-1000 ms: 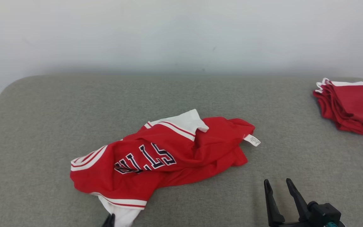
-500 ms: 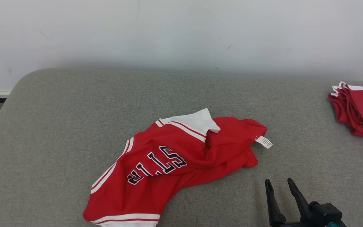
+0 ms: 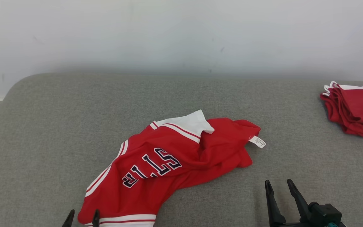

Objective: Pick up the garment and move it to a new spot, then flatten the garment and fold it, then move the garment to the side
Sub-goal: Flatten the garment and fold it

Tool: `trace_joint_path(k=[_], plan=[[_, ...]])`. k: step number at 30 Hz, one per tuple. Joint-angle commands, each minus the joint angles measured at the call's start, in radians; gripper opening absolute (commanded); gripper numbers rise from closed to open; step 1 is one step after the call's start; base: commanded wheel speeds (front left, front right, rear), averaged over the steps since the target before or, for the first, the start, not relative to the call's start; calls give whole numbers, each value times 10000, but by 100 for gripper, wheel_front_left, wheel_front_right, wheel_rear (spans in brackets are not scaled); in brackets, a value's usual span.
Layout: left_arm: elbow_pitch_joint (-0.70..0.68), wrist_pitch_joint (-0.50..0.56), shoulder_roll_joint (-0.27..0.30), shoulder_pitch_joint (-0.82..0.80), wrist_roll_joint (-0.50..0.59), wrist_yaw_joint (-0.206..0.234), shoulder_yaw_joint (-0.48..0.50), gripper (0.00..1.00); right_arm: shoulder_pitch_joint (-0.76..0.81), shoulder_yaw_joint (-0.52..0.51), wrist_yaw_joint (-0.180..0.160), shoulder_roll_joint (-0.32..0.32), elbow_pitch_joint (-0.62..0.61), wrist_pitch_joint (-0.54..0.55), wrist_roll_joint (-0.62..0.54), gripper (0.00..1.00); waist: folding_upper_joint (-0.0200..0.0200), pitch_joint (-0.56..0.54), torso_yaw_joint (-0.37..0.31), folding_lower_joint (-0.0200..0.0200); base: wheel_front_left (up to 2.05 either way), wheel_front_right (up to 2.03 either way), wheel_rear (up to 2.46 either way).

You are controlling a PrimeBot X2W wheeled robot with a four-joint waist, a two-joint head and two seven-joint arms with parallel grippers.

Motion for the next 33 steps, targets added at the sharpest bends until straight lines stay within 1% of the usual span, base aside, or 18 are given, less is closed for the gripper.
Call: trace_joint_path(k=[1, 4, 5, 12, 19, 20, 21, 22, 27, 33], plan=[[68, -3, 18, -111, -84, 79, 97, 100, 38, 14, -23, 5, -2, -8, 15, 100, 0, 10, -86, 1, 0, 0, 0], [564, 32, 201, -210, -267, 28, 307, 100, 22, 16, -23, 5, -21, -8, 9, 100, 0, 53, -191, 1, 0, 0, 0], [1001, 14, 210, -363, -411, -5, 342, 100, -11, 23, -23, 5, -16, -8, -5, 100, 0, 98, -252, 1, 0, 0, 0], [2321, -196, -56, -984, -629, -112, 271, 100, -143, 4, -23, 5, 46, -8, -81, 100, 0, 275, -390, 1, 0, 0, 0], [3922, -467, 9, -1984, -919, -483, 144, 100, -278, -11, -23, 5, 44, -8, -157, 100, 0, 395, -482, 1, 0, 0, 0], [4087, -523, 14, -2112, -953, -528, 122, 45, -273, -11, -23, 5, 41, -8, -176, 100, 0, 396, -499, 1, 0, 0, 0], [4207, -545, -30, -2214, -977, -522, 88, 28, -276, -29, -23, 7, 40, -8, -178, 100, 0, 397, -514, 1, 0, 0, 0], [4322, -564, -42, -2278, -993, -548, 59, 0, -283, -41, -23, 7, 36, -8, -175, 100, 0, 399, -528, 1, 0, 0, 0], [4882, -750, 100, -2747, -1016, -647, -60, 0, -286, -41, -23, 7, 14, -8, -175, 100, 0, 411, -608, 1, 0, 0, 0], [4493, -941, 234, -3397, -858, -705, -176, 0, -350, -62, -23, 7, -32, -8, -209, 100, 0, 472, -701, 1, 0, 0, 0]])
